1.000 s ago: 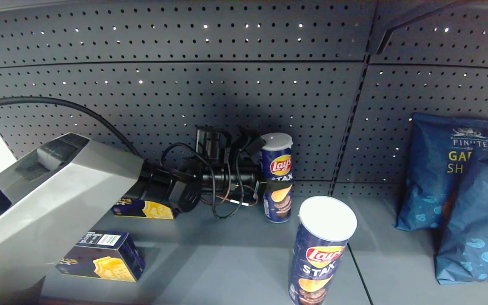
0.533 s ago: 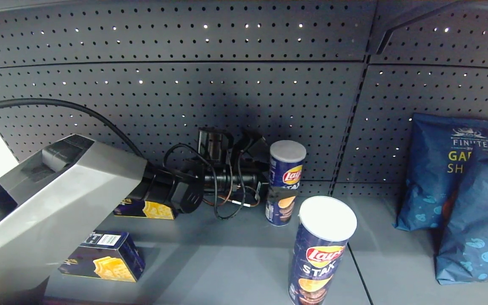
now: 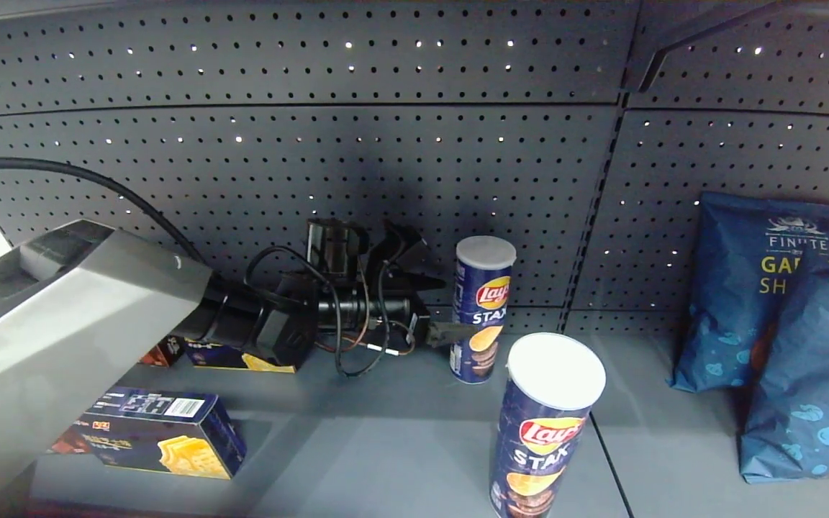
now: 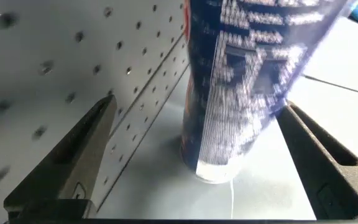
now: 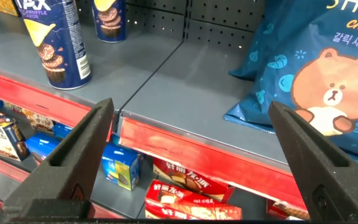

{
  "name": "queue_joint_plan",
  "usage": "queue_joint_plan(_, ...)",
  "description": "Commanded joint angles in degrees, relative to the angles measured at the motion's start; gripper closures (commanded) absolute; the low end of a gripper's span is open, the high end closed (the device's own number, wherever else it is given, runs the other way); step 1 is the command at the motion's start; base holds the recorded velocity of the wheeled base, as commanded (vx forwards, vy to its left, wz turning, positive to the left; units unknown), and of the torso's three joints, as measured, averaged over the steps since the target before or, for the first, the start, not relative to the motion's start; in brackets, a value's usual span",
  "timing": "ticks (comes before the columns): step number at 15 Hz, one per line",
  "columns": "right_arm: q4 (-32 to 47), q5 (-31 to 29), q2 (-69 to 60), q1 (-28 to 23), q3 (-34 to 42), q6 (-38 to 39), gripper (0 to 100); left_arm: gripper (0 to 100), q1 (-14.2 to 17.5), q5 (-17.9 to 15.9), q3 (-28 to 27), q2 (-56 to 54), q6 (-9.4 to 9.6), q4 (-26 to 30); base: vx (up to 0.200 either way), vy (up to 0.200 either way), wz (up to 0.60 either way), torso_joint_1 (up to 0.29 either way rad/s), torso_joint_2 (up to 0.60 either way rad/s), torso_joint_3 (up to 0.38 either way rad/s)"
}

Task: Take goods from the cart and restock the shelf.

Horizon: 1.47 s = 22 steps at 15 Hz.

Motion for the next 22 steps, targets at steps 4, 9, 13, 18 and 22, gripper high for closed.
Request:
queue_joint_plan(4,-0.01,0.11,0.07,0.0,0.0,-0.06,0,0,1.75,-0.3,7.76,-8.08,1.95,-0.68,0.0,0.0,0.0,0.0,0.0,0.0)
queue_joint_plan(9,0.08,0.37,0.07,0.0,-0.09,0.29,0,0,5.09,-0.12,14.44,-17.66,1.86,-1.74,0.0,0.0,0.0,0.0,0.0,0.0)
queue_joint_plan(13,0.25,0.81,0.07,1.41,-0.09,0.03,0,0,6.41,0.49,22.52,-28.47,1.51,-1.04,0.0,0.0,0.0,0.0,0.0,0.0)
queue_joint_plan(18,0.43,0.63,0.07,2.99,-0.18,-0.5,0,0,5.88,3.83,28.85,-38.84,1.42,-0.86,0.0,0.0,0.0,0.0,0.0,0.0)
queue_joint_plan(22,0.96,-4.2,11.85,1.14,-12.04,2.14,0,0,5.88,7.35,29.29,-49.47,1.34,7.58,0.0,0.0,0.0,0.0,0.0,0.0)
